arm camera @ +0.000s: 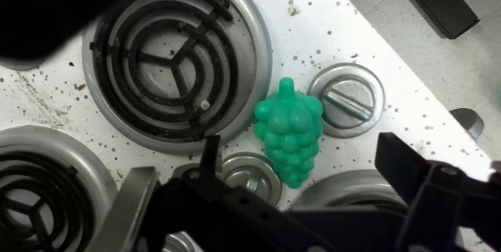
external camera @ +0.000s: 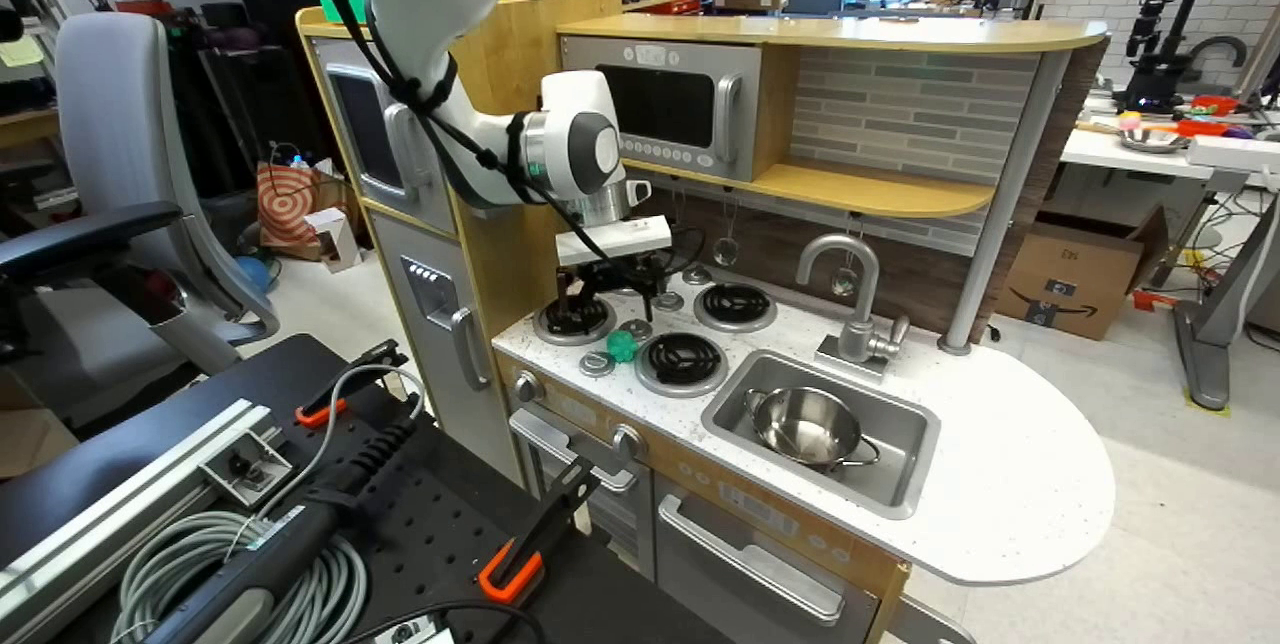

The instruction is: Put the green toy in the pot

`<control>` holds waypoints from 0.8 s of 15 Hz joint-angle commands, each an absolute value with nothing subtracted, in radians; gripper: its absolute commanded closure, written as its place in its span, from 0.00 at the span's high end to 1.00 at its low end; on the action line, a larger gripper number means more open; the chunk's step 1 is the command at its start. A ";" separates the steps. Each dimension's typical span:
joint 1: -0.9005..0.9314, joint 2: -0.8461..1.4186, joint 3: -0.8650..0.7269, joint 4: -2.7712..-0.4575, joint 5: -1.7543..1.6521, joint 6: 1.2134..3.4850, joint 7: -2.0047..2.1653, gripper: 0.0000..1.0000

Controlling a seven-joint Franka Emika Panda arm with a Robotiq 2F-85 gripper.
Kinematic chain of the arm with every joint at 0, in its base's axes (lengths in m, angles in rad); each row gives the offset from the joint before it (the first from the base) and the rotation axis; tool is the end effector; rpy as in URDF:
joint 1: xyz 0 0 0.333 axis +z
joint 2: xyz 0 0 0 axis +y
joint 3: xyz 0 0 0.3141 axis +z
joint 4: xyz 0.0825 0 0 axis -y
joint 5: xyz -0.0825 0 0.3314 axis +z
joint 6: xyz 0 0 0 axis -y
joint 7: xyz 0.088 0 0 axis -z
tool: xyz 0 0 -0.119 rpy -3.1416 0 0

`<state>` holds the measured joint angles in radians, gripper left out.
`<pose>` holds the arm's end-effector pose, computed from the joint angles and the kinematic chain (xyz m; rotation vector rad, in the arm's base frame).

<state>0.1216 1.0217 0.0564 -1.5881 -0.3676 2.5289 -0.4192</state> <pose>0.6189 0.1089 0.0577 2.7119 1.2794 -0.1368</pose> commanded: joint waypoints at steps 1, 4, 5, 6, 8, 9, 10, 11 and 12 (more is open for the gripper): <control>0.158 1.132 0.022 -1.433 -0.364 2.458 -0.364 1.00; 0.165 1.184 0.021 -1.358 -0.354 2.395 -0.339 1.00; 0.168 1.200 0.020 -1.333 -0.353 2.378 -0.331 1.00; 0.169 1.214 0.022 -1.310 -0.352 2.363 -0.327 0.94; 0.173 1.242 0.023 -1.263 -0.350 2.339 -0.319 0.70; 0.174 1.253 0.024 -1.243 -0.349 2.326 -0.317 0.67; 0.176 1.258 0.024 -1.227 -0.349 2.313 -0.315 0.61; 0.175 1.263 0.027 -1.212 -0.347 2.301 -0.314 0.51; 0.173 1.268 0.030 -1.199 -0.343 2.290 -0.316 0.44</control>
